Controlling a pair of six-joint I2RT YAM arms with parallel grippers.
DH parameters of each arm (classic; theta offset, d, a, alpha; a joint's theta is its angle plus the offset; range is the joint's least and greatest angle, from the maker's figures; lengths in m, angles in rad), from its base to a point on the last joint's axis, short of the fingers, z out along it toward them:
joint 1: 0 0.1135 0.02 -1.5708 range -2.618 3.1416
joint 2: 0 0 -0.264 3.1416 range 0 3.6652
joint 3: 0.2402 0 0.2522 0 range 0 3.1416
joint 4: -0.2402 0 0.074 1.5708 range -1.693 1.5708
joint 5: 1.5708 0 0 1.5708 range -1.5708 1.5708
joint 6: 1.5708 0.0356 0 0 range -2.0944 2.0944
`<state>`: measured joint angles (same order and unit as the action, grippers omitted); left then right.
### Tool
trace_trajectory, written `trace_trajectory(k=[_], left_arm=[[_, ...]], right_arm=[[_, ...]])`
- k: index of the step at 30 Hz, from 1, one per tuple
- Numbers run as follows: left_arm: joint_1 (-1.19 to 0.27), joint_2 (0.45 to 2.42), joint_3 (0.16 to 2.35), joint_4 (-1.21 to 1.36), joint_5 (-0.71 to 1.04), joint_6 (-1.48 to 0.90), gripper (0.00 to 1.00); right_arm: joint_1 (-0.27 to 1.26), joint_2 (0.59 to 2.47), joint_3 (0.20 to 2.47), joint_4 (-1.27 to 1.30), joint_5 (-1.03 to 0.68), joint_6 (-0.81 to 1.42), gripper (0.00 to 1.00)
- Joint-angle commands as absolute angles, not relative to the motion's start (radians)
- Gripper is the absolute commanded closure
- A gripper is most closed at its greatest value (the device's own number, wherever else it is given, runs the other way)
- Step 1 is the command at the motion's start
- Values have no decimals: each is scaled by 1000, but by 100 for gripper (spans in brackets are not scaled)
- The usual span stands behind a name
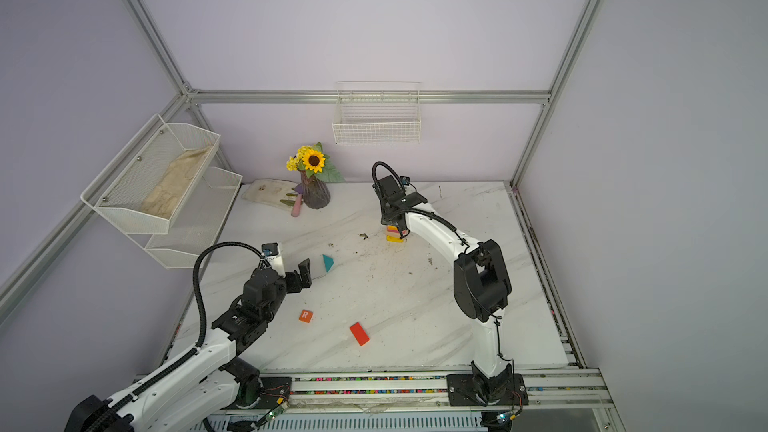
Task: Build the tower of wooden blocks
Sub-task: 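Lower the pink block onto the stack top with the right gripper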
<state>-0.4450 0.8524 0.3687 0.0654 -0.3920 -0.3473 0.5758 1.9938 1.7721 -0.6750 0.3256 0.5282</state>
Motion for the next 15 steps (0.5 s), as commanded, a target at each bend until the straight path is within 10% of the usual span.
trace_trajectory(k=[1,15], left_arm=[[-440,847,359,110,-387,-333,0],[-440,852,360,110,-385,-333,2]], right_arm=[[569,2016,1809,-706,309,515,48],[568,2083,1901,-783,296,506,48]])
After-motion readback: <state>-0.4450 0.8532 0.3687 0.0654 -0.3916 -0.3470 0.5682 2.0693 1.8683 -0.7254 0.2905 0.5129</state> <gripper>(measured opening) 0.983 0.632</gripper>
